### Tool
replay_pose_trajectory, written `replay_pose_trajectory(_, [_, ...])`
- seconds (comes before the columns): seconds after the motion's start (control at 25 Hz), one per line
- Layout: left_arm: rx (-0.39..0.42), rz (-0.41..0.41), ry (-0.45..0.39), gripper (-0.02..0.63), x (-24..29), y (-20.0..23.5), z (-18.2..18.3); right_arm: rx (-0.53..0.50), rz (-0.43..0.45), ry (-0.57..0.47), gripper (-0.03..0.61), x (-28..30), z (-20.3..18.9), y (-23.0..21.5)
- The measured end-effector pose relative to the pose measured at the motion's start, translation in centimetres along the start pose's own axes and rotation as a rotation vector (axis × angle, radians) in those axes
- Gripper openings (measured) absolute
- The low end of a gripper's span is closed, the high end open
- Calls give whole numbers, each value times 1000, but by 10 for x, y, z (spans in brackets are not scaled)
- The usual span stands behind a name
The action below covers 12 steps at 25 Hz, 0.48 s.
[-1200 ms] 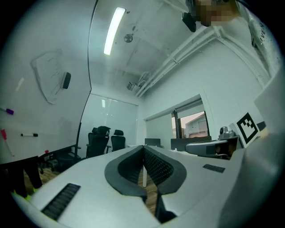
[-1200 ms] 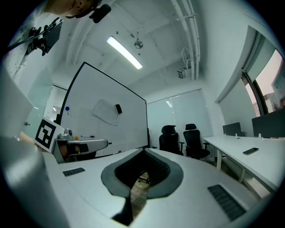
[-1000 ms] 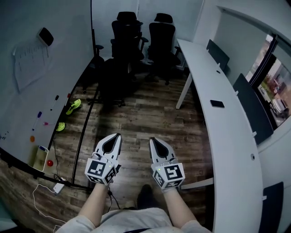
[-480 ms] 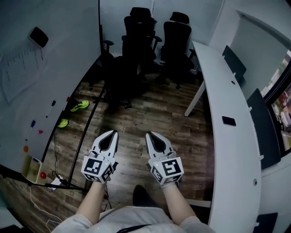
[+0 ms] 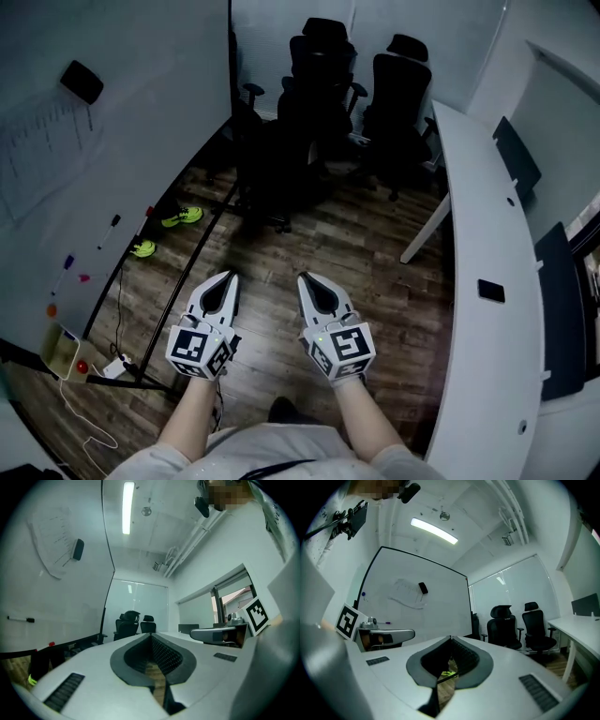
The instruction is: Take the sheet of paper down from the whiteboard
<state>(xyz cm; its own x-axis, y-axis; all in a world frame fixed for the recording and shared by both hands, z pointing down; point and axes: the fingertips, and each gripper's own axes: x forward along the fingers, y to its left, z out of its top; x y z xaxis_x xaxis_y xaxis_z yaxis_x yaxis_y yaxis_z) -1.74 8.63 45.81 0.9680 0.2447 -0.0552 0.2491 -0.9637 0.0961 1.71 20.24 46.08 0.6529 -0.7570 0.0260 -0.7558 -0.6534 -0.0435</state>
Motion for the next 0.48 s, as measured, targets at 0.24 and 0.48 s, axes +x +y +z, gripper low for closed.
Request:
replay_pose_trajectory(0.24, [13,79,-17,14,19,14,3,-7,82,-8,18,27,2,-15])
replay_pose_trajectory(0.48, [28,137,-19,15,24,19,4,-2,155,-12,18,45,2,-19])
